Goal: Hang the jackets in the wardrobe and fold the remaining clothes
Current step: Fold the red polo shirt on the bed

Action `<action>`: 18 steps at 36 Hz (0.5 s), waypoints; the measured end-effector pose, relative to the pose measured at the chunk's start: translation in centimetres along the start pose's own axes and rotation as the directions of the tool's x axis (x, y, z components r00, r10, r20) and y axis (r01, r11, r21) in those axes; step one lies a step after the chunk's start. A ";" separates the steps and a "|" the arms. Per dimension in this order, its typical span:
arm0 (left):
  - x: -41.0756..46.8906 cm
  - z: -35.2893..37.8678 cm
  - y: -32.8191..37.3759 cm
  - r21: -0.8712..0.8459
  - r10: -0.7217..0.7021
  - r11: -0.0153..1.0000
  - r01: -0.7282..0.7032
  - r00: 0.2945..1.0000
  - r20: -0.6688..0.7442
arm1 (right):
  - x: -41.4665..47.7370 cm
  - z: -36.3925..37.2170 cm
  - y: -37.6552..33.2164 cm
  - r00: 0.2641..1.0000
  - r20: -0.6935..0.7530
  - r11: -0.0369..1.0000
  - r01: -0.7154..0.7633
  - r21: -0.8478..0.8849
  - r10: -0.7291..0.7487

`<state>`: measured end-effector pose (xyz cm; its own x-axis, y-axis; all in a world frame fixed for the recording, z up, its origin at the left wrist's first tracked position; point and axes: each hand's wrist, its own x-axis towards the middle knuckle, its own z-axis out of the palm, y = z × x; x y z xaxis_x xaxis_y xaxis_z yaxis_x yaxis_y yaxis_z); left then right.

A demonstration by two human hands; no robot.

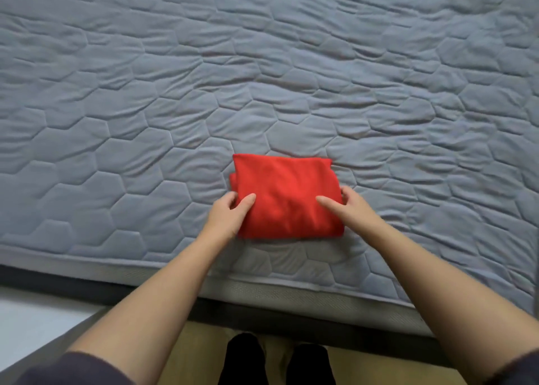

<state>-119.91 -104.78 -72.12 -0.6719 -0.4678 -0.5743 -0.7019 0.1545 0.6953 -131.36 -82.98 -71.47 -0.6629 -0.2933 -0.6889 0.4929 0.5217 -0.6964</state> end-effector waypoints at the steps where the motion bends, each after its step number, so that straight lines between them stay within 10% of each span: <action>1: 0.4 0.0 0.1 0.010 0.013 1.000 -0.013 1.000 0.004 | 0.4 0.1 -0.8 1.000 0.029 1.000 -0.002 0.014 0.001; 7: 0.2 -0.4 0.0 -0.354 0.024 0.934 0.044 0.982 0.187 | 0.5 0.2 -1.4 0.980 0.150 0.930 -0.172 0.325 0.129; 18: -3.6 -0.4 -1.7 -0.269 -0.107 0.952 0.144 0.983 0.149 | -3.1 -0.1 1.9 0.963 0.264 0.896 -0.158 0.416 0.047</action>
<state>-116.20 -103.75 -71.09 -0.6209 -0.3464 -0.7032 -0.7018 -0.1540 0.6956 -128.41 -80.98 -70.59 -0.4662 -0.4697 -0.7497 0.7805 0.1805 -0.5985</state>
